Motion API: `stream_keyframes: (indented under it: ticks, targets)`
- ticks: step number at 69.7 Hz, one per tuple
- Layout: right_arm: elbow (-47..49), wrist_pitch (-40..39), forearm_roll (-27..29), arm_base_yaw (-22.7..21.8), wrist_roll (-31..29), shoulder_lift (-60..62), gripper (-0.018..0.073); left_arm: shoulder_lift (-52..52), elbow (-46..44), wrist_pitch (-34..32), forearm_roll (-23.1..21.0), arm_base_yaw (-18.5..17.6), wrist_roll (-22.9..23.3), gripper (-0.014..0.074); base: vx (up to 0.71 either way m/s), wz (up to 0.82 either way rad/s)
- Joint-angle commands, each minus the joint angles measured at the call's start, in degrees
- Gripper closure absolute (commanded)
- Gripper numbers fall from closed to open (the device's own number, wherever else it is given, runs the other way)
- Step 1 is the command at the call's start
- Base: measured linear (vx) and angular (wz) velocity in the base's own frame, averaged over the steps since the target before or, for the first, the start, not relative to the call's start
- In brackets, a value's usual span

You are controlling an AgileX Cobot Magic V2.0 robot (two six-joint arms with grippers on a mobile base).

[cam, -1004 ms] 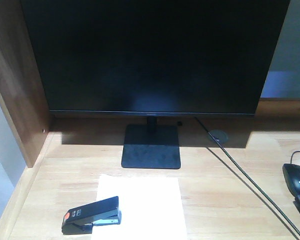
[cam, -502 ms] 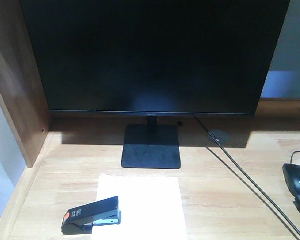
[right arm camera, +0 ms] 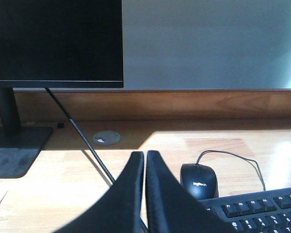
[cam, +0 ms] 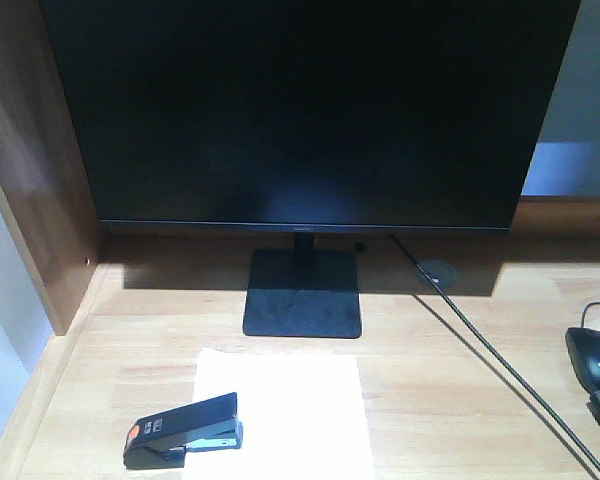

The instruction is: Grab stapler and paper to desk for stapling

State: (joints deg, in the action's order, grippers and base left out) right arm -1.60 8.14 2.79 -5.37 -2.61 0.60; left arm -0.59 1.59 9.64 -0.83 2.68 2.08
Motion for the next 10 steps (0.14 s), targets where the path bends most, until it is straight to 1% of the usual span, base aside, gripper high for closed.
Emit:
stream_keyframes:
  ticks: [1, 10]
  targets:
    - [-0.7, -4.6, 0.1, -0.4, -0.1, 1.0, 0.0564, -0.6, 1.5, -4.1, -0.2, 0.0, 0.5, 0.0603, 0.0, 0.0]
    - [-0.7, -4.5, 0.1, -0.4, -0.1, 1.0, 0.0564, -0.6, 1.5, -4.1, -0.2, 0.0, 0.5, 0.0603, 0.0, 0.0]
